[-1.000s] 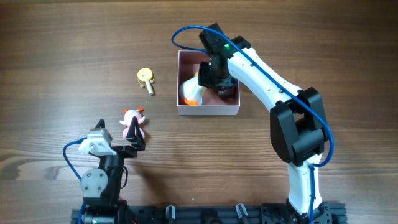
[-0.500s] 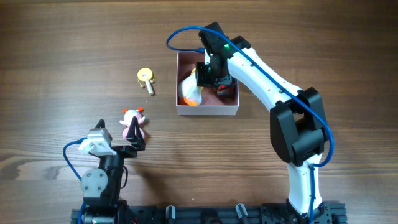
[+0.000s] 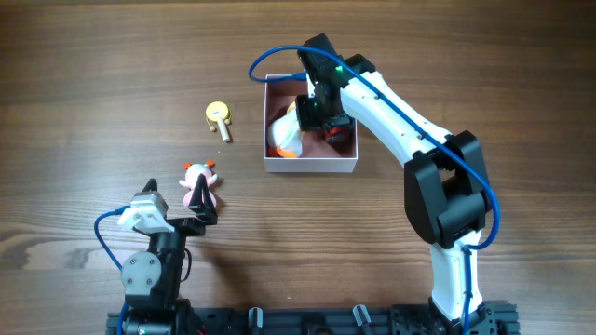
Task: Pack container
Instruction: 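Lower the duck into the box beside the truck and release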
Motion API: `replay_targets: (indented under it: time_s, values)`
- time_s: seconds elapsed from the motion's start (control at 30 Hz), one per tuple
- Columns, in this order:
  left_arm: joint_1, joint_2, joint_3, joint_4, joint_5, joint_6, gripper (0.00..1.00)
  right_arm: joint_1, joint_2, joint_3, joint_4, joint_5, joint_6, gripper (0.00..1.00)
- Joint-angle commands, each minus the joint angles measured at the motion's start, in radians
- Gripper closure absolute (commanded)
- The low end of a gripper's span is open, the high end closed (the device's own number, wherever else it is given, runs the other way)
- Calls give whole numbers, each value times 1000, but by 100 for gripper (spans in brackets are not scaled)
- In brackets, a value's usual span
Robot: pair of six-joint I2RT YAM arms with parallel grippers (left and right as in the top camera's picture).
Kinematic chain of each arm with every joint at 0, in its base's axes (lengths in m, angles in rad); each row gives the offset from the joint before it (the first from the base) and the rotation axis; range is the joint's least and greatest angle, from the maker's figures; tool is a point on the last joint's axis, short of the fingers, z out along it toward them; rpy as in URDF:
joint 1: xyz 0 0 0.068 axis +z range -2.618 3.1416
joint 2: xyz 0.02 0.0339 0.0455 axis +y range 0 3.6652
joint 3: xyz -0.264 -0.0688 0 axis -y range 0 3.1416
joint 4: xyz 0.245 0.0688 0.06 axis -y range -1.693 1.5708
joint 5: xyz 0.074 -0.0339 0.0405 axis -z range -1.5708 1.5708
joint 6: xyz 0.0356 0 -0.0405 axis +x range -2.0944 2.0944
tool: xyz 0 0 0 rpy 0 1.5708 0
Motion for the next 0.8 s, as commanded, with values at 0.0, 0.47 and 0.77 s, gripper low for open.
replay_targets:
  time_s: [0.0, 0.47, 0.77]
  values:
    - [6, -6, -5, -1, -3, -5, 0, 6, 8, -3, 29, 25, 32, 94]
    - [6, -6, -5, -1, -3, -5, 0, 6, 8, -3, 120, 21, 26, 94]
    - [6, -6, -5, -1, -3, -5, 0, 6, 8, -3, 142, -34, -35, 96]
